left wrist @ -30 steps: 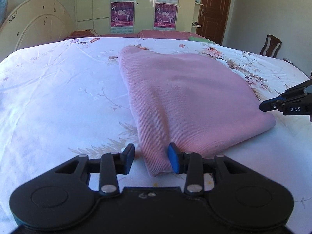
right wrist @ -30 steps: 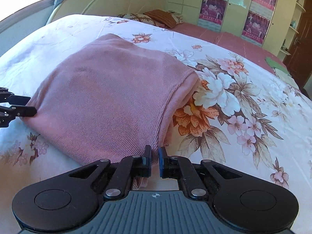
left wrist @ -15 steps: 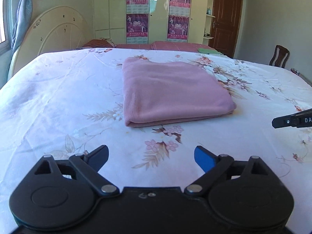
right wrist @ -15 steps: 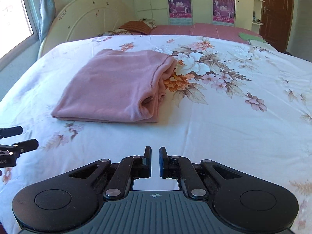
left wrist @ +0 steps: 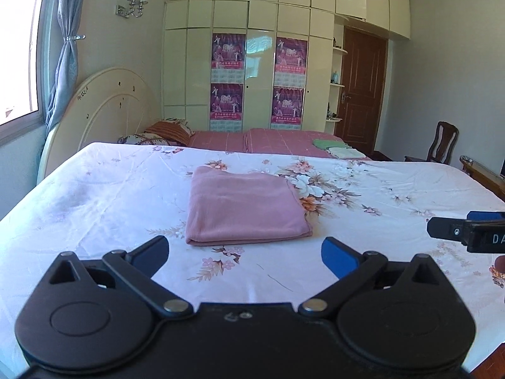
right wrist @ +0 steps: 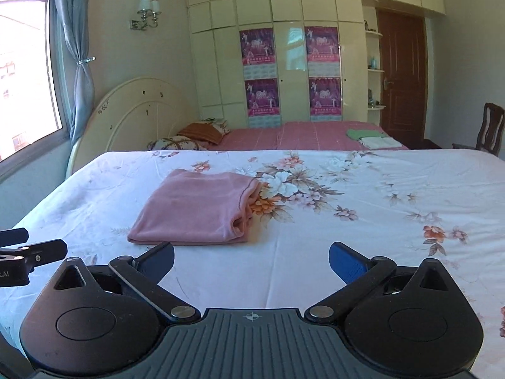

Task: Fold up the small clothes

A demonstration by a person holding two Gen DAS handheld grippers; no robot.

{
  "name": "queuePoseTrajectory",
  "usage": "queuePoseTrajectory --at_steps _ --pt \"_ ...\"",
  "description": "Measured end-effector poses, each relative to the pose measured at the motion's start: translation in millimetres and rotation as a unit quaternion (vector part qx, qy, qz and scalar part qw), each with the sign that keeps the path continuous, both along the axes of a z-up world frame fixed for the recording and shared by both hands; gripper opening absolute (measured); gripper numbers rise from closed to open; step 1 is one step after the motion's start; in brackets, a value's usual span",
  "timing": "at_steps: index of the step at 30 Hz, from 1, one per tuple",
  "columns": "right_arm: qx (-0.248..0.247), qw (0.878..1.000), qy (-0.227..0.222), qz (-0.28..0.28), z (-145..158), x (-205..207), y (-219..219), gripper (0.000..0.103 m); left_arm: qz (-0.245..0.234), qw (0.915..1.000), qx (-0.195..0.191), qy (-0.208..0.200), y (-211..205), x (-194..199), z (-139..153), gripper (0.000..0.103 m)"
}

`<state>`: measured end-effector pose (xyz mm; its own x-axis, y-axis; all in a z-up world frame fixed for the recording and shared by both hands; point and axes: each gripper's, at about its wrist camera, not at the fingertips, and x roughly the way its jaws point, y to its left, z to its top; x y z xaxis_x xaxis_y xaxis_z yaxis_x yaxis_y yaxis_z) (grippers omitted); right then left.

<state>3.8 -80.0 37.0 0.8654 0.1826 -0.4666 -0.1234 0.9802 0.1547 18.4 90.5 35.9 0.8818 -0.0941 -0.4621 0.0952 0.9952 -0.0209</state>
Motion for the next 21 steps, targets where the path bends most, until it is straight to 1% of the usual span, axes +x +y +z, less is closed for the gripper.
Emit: queuePoseTrajectory --at_steps 3,8,13,21 --pt "-0.003 1.000 -0.006 0.005 7 -21 -2 0.103 0.002 1.0000 -0.009 -0.001 -3 -12 4 0.102" --pt "-0.014 1.000 -0.012 -0.001 11 -49 -4 0.103 -0.002 0.9999 -0.013 -0.004 -4 -28 7 0.102" --pt "-0.025 1.000 -0.012 -0.007 18 -67 -2 0.103 -0.005 0.9998 -0.017 -0.008 -4 -37 10 0.102" --pt "-0.035 0.999 -0.019 0.005 23 -80 3 0.103 -0.006 0.9997 -0.019 -0.015 -4 -49 13 0.102"
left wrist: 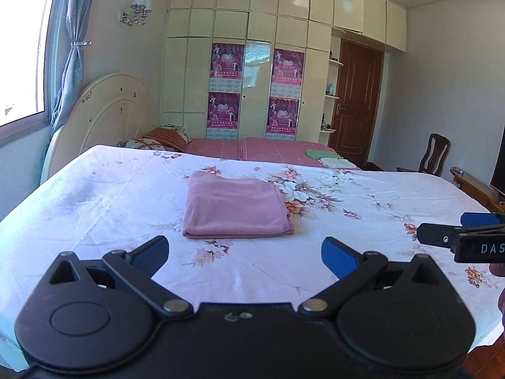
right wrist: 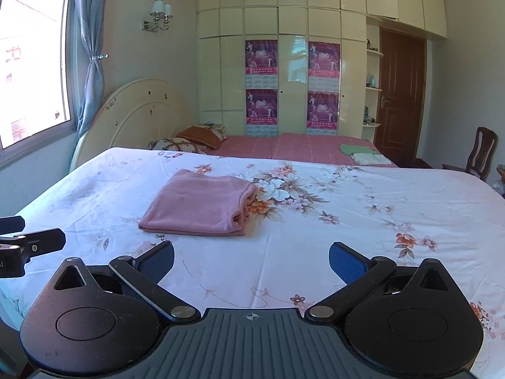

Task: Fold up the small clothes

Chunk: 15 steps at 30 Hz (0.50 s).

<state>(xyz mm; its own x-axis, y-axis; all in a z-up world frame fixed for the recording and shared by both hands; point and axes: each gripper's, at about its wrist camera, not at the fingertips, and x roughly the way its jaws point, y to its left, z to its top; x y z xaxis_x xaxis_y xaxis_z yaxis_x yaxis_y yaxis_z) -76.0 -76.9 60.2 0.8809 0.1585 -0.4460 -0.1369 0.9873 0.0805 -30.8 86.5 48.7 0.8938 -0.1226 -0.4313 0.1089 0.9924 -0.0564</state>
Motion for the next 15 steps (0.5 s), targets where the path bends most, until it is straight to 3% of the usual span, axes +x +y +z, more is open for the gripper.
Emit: queuePoseTrajectory --at_steps 15 --pt "-0.007 1.000 -0.006 0.004 6.6 -4.5 -0.5 0.103 -0.006 1.0000 0.003 -0.002 -2.3 -5.1 1.3 0.102"
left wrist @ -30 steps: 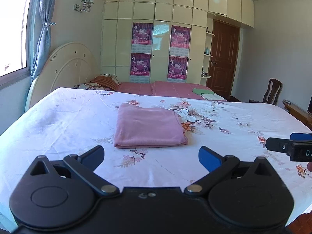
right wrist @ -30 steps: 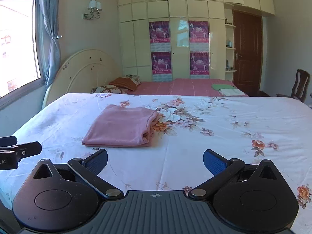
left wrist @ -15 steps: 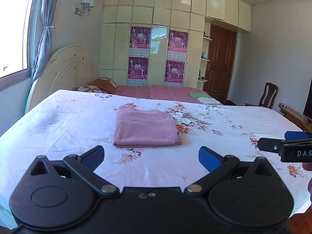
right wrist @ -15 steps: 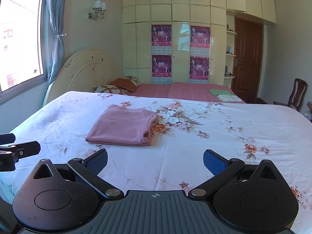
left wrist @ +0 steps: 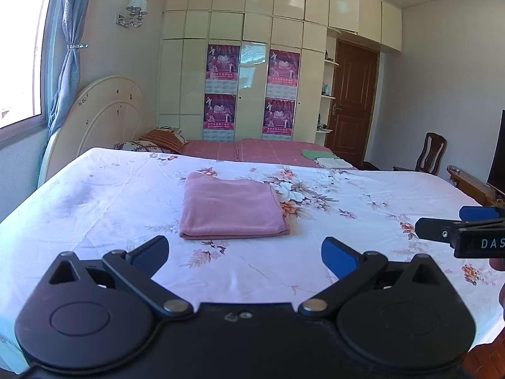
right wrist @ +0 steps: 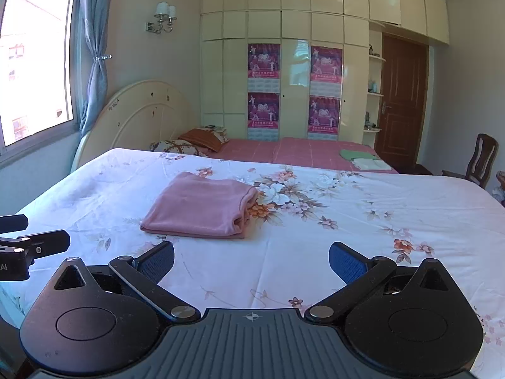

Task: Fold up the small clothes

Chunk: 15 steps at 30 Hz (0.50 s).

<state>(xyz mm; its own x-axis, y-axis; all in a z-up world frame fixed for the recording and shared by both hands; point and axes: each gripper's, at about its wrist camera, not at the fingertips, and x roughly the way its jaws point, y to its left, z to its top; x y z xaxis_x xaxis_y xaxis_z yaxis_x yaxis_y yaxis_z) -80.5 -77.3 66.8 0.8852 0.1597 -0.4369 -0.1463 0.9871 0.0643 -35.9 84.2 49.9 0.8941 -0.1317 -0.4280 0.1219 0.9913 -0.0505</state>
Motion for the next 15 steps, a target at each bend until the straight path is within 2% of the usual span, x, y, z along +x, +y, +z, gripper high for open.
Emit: queuePoseTrajectory --at_steps 15 --pt "-0.003 1.000 0.003 0.003 -0.3 0.9 3.4 0.103 0.002 1.0000 -0.001 0.003 5.9 2.4 -1.7 0.102"
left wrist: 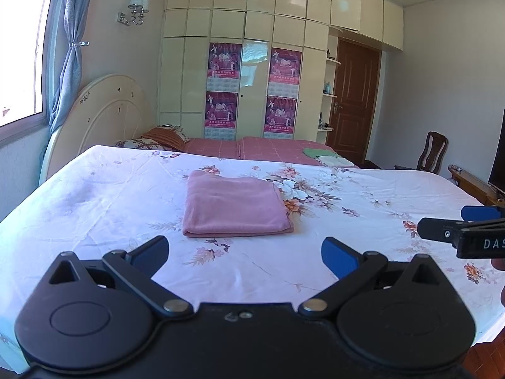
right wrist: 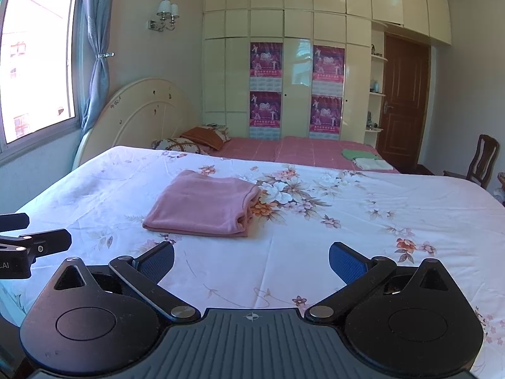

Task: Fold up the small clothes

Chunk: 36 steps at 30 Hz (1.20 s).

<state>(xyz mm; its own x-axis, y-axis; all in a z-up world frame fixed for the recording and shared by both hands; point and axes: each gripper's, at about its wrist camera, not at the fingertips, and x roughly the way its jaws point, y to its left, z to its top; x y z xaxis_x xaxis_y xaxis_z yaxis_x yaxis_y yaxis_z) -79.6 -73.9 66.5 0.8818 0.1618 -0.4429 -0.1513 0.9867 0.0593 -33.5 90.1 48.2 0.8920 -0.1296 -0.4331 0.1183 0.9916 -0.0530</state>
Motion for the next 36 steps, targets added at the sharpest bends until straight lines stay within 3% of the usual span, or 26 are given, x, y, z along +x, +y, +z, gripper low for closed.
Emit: queuePoseTrajectory --at_steps 36 --pt "-0.012 1.000 -0.001 0.012 -3 6 11 0.103 -0.004 1.0000 0.000 -0.005 10 3 -3 0.102"
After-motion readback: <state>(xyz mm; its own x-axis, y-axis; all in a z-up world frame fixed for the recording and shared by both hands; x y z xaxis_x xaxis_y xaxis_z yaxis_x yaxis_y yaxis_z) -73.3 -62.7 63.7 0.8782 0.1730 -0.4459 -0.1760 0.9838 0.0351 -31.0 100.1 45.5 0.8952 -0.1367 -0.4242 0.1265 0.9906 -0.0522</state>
